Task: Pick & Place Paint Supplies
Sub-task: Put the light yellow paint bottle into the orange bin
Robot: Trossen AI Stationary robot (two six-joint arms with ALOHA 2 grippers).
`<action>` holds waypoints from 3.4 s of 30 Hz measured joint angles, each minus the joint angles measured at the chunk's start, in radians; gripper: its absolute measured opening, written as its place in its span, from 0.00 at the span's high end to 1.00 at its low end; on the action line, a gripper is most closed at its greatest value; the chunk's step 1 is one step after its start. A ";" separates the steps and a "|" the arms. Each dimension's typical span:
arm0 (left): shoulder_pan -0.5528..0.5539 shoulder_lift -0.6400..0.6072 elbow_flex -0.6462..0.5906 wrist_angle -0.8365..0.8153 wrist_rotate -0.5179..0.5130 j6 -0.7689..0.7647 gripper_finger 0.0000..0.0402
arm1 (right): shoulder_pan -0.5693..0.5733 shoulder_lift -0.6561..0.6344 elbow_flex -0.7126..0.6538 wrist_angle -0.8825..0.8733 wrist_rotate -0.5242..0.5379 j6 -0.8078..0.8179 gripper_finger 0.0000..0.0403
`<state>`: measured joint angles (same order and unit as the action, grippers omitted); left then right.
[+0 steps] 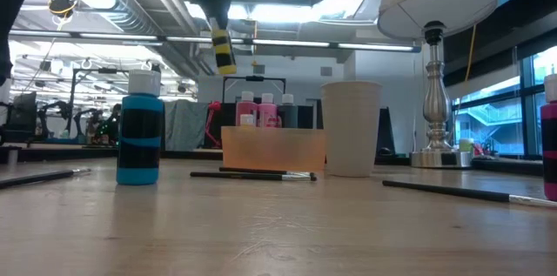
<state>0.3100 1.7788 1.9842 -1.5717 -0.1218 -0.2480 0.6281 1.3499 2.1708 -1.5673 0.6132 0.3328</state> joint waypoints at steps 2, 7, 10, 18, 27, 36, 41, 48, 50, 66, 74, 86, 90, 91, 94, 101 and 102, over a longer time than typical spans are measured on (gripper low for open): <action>0.031 0.012 0.000 0.009 0.007 0.024 0.71 | 0.000 0.000 0.000 0.000 0.000 0.000 0.54; 0.055 0.054 0.000 0.102 0.050 0.078 0.71 | 0.000 0.000 0.000 0.000 0.004 0.000 0.54; 0.052 0.087 0.000 0.104 0.072 0.105 0.71 | 0.000 0.001 0.000 0.000 0.004 0.000 0.54; 0.043 0.190 0.000 0.108 0.083 0.167 0.71 | 0.000 0.002 0.000 0.000 0.005 0.000 0.54; 0.053 0.257 -0.002 0.155 0.066 0.236 0.71 | 0.000 0.006 0.000 0.003 0.007 0.000 0.54; 0.067 0.258 -0.002 0.180 0.042 0.264 0.71 | 0.000 0.032 0.000 0.003 0.007 -0.004 0.54; 0.067 0.277 -0.001 0.174 0.047 0.283 0.71 | 0.000 0.044 0.000 0.001 0.007 -0.007 0.54; 0.069 0.321 -0.001 0.157 0.053 0.323 0.71 | -0.001 0.047 0.000 0.007 0.007 -0.007 0.54; 0.072 0.334 -0.001 0.158 0.052 0.338 0.71 | 0.000 0.047 0.000 0.008 0.006 -0.007 0.54; 0.118 0.389 -0.001 0.187 0.034 0.393 0.71 | -0.001 0.047 0.000 0.008 0.006 -0.008 0.54; 0.142 0.389 -0.001 0.186 0.040 0.419 0.71 | -0.002 0.047 0.000 0.004 0.015 -0.008 0.54; 0.150 0.389 -0.001 0.212 0.084 0.464 0.71 | -0.048 0.047 0.000 0.003 0.011 -0.009 0.54; 0.153 0.389 -0.001 0.211 0.087 0.467 0.71 | -0.055 0.047 0.000 0.003 0.011 -0.009 0.54; 0.155 0.389 -0.001 0.211 0.086 0.470 0.71 | -0.058 0.047 0.000 0.003 0.011 -0.009 0.54; 0.157 0.398 -0.001 0.207 0.084 0.471 0.71 | -0.061 0.047 0.000 0.003 0.011 -0.008 0.54; 0.159 0.431 -0.001 0.185 0.083 0.482 0.71 | -0.061 0.047 0.000 0.004 0.010 -0.008 0.54; 0.159 0.431 0.000 0.186 0.083 0.486 0.71 | -0.061 0.047 0.000 0.004 0.010 -0.008 0.54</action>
<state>0.4686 2.2101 1.9842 -1.3859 -0.0391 0.2377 0.5674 1.3968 2.1704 -1.5635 0.6235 0.3253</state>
